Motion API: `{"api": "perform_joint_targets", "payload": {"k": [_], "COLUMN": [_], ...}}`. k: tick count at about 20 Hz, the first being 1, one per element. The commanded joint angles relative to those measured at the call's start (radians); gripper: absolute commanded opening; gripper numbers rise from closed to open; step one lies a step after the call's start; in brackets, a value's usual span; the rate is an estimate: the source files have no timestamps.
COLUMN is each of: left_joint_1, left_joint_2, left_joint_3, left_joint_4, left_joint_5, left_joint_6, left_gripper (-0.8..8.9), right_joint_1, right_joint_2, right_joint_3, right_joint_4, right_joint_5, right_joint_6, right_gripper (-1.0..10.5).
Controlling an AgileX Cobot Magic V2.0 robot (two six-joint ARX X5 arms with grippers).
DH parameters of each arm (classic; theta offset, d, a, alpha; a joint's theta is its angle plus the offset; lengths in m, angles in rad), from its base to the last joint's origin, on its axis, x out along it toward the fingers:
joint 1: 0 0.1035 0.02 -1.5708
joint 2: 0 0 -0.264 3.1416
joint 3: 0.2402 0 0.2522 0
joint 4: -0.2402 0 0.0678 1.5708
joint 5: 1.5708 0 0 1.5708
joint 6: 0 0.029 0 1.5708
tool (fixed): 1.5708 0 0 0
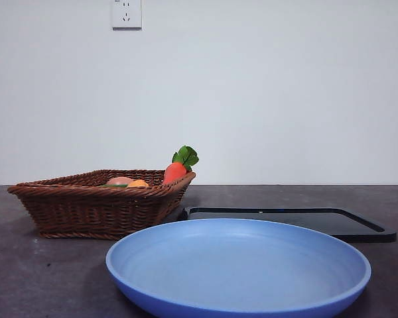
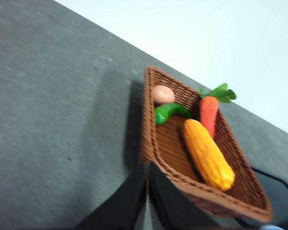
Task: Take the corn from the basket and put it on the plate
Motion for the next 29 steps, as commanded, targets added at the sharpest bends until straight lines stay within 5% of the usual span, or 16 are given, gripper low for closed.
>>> {"api": "perform_joint_targets", "payload": {"k": [1, 9, 14, 23, 29], "left_joint_1": [0.001, 0.001, 0.001, -0.002, -0.032], "left_joint_2": [0.001, 0.08, 0.203, 0.435, 0.536], "left_joint_3": [0.049, 0.233, 0.375, 0.607, 0.688], "left_joint_4": [-0.01, -0.144, -0.259, -0.484, -0.608], "left_joint_5": [0.021, 0.069, 0.134, 0.294, 0.337], "left_joint_6": [-0.031, 0.014, 0.111, 0.328, 0.401], "left_gripper": [0.07, 0.07, 0.07, 0.07, 0.07], "right_joint_1": [0.0, 0.0, 0.0, 0.002, 0.023], "right_joint_2": [-0.002, 0.055, 0.169, 0.404, 0.519], "right_joint_3": [0.057, 0.247, 0.383, 0.61, 0.713], "right_joint_4": [-0.011, -0.142, -0.257, -0.536, -0.713], "right_joint_5": [-0.005, -0.013, -0.114, -0.376, -0.448], "right_joint_6": [0.063, 0.056, 0.008, -0.206, -0.315], "right_gripper": [0.0, 0.0, 0.0, 0.0, 0.0]}}
